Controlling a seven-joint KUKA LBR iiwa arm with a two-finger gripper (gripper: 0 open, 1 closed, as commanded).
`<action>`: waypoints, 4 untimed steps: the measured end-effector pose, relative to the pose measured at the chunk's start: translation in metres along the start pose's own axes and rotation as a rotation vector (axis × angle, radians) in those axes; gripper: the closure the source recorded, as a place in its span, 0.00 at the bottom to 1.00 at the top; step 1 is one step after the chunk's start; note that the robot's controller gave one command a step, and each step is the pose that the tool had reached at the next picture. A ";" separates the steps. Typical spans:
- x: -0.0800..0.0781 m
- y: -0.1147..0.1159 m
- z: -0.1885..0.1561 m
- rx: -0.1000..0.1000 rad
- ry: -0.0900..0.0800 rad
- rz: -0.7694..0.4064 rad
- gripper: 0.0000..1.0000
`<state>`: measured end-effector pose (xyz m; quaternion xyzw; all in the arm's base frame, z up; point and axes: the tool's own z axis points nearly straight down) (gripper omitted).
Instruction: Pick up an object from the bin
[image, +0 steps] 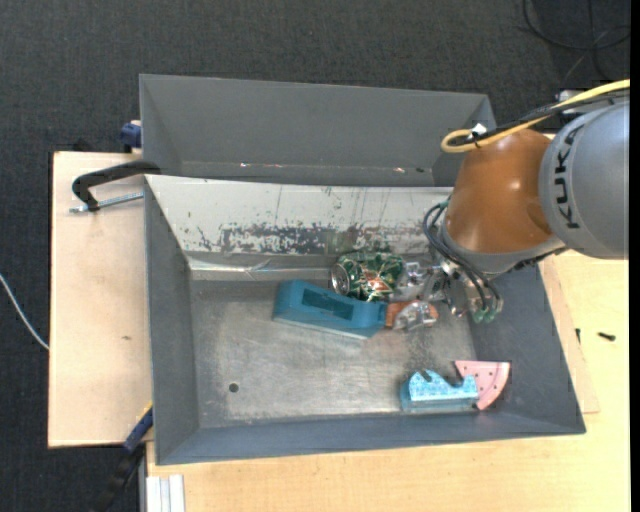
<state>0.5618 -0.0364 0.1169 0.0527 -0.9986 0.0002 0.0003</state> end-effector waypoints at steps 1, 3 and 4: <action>0.002 -0.008 -0.040 0.000 -0.007 0.016 1.00; -0.007 -0.004 -0.076 0.000 -0.006 -0.039 1.00; -0.006 -0.004 -0.077 -0.001 -0.005 -0.042 1.00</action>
Offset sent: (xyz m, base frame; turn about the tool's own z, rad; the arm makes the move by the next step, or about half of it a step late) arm 0.0055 -0.0037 0.0746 -0.0399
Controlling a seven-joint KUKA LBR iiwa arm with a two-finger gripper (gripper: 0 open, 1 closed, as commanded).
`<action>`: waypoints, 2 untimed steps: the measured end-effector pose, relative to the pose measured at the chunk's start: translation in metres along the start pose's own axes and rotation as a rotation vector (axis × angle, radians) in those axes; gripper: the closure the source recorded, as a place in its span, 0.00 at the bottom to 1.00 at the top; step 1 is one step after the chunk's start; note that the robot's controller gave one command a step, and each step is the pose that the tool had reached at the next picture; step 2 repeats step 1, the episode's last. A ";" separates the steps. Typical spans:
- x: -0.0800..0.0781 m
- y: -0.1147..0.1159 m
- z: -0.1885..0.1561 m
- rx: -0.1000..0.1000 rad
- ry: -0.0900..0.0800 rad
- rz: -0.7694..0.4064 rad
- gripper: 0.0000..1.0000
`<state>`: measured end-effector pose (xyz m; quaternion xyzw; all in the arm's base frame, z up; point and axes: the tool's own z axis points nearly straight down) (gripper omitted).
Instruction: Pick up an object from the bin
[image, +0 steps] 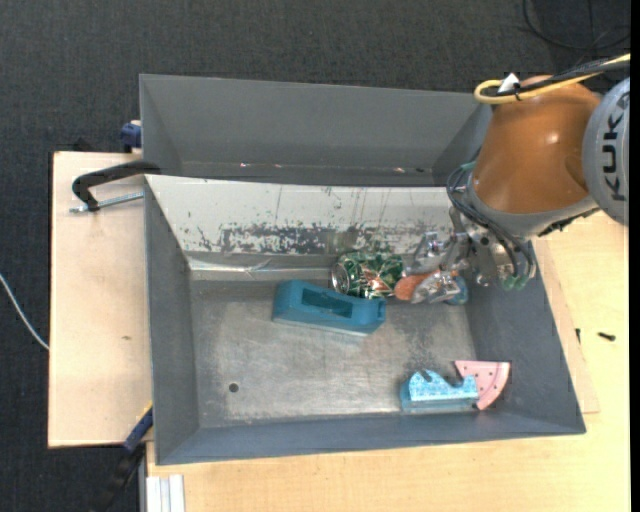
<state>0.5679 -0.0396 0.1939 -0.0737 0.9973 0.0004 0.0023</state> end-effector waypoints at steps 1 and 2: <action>-0.002 0.019 -0.041 0.001 -0.003 0.034 1.00; -0.002 0.019 -0.041 0.001 -0.003 0.034 1.00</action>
Offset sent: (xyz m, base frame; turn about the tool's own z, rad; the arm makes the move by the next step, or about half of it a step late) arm 0.0335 0.0289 0.1772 0.0274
